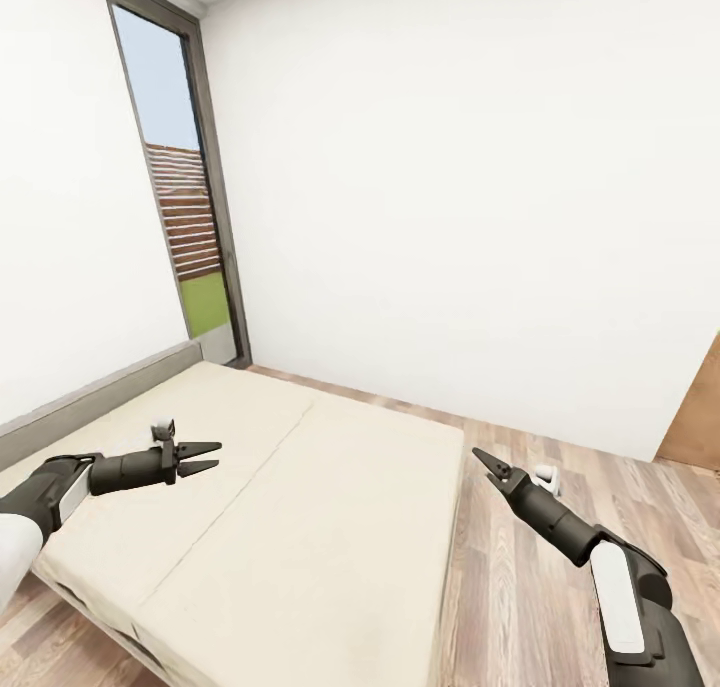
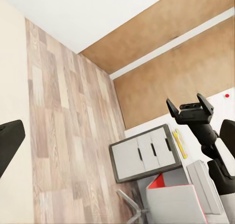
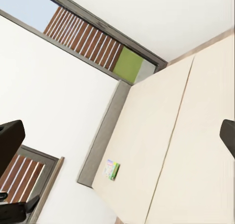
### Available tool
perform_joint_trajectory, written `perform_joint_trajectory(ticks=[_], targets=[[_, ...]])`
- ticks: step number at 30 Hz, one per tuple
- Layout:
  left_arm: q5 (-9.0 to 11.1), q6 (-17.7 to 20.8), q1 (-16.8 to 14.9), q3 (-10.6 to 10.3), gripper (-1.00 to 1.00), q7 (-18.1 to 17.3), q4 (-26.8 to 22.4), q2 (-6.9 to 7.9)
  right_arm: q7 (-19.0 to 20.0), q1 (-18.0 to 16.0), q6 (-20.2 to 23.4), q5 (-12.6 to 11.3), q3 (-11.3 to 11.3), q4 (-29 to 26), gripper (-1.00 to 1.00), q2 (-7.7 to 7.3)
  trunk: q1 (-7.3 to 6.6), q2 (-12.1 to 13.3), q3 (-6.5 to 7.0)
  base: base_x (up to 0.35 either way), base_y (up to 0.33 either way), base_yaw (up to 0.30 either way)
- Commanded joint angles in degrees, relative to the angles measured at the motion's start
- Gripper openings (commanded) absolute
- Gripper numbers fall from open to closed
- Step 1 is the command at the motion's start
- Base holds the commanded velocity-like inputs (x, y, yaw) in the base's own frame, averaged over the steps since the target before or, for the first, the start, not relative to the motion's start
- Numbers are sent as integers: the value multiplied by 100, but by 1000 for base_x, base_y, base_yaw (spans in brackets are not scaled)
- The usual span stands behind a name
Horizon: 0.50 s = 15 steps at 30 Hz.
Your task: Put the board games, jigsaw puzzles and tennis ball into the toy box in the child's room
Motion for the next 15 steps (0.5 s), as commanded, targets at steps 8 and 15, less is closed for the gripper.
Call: perform_joint_trajectory(ticks=[8,15], targets=[[4,60,0,-3,100,-20,-2,3,23,-6,36,2,-16,0,100,7,3,-6,6,22,16,-224],[4,60,0,-3,100,-20,-2,3,24,-6,36,3,-16,0,100,7,3,-6,7,3,22,-49]])
